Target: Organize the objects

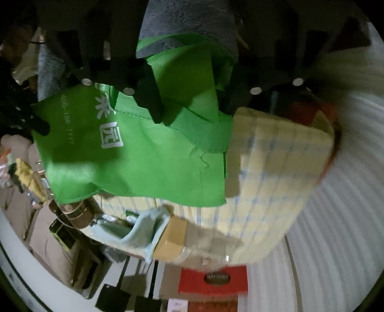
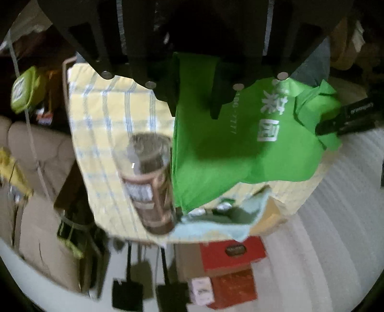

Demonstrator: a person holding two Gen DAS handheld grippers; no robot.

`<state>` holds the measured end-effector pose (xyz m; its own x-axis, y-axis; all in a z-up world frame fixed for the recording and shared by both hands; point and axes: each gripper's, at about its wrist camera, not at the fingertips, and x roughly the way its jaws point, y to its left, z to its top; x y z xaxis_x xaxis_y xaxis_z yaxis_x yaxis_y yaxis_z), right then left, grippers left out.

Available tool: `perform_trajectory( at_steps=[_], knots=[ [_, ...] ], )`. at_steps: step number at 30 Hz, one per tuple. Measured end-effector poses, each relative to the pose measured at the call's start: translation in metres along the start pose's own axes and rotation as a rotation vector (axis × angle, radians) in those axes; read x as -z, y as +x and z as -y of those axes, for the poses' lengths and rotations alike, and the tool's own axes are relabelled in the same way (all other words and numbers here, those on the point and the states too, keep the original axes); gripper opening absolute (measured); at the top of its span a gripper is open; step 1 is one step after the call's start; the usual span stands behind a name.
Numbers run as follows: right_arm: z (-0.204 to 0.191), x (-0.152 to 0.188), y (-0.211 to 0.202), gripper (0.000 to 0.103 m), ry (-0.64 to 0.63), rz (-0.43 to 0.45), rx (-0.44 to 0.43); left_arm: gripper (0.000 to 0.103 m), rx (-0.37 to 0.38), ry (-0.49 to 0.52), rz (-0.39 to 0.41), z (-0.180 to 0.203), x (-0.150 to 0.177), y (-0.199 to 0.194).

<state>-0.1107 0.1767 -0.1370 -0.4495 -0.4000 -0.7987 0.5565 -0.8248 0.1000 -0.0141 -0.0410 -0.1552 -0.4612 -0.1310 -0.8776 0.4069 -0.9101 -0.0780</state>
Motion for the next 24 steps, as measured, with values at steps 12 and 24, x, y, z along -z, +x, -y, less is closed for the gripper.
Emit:
perform_trajectory(
  at_steps=[12,24],
  knots=[
    [-0.001,0.006,-0.017,0.016,0.023,0.018,-0.050,0.028,-0.108,0.118,0.128,0.035,-0.004,-0.044],
    [0.026,0.025,0.027,0.039,0.102,-0.104,-0.082,0.050,-0.011,-0.027,0.062,-0.003,0.011,0.009]
  ],
)
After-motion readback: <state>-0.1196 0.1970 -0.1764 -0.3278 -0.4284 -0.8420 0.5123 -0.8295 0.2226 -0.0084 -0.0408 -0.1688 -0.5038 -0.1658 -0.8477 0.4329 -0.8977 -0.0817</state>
